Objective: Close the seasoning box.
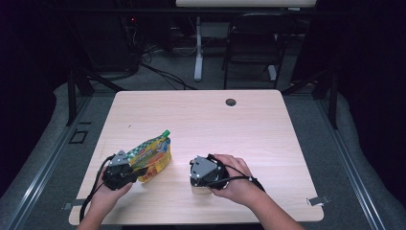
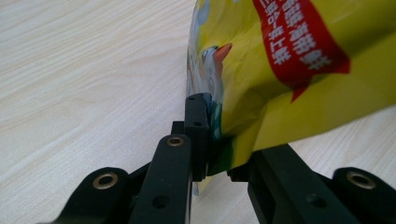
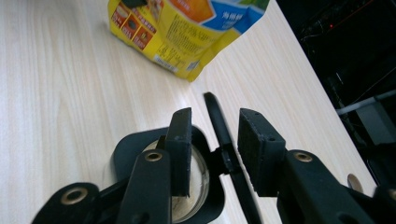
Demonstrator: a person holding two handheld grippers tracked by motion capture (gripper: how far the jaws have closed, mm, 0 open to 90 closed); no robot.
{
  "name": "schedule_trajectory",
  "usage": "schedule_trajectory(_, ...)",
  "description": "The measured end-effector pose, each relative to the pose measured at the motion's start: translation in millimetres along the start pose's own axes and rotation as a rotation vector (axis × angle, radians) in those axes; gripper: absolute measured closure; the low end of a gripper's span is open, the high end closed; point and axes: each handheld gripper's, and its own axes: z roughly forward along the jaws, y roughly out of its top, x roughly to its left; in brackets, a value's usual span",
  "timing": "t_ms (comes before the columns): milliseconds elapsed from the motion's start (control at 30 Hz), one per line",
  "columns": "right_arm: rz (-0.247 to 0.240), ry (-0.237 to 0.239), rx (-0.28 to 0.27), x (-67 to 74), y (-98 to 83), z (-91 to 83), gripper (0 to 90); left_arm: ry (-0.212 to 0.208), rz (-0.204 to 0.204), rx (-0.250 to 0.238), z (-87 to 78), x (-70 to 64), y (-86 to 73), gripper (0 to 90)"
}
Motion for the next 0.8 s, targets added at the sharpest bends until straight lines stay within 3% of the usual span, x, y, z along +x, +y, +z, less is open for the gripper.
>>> schedule_trajectory(133, 0.025, 0.012, -0.001, 5.6, -8.0, 1.0, 63.6, -0.007, -0.012, -0.006, -1.2, 0.9, -1.7, 78.9)
schedule_trajectory(333, 0.049, 0.024, -0.01, 13.9, -15.2, -1.4, 57.8, -0.029, -0.06, -0.039, -4.5, 6.2, -3.7, 71.8)
schedule_trajectory(533, 0.094, 0.044, -0.058, 22.6, -18.4, -11.3, 52.6, -0.05, -0.069, -0.054, -6.7, 7.8, -4.8, 64.1)
schedule_trajectory(700, 0.108, 0.052, -0.078, 27.6, -20.3, -13.5, 50.1, -0.05, -0.073, -0.066, -8.1, 8.5, -5.0, 63.3)
schedule_trajectory(800, 0.127, 0.044, -0.103, 30.1, -21.8, -18.4, 50.1, -0.059, -0.078, -0.087, -9.7, 10.4, -7.0, 55.7)
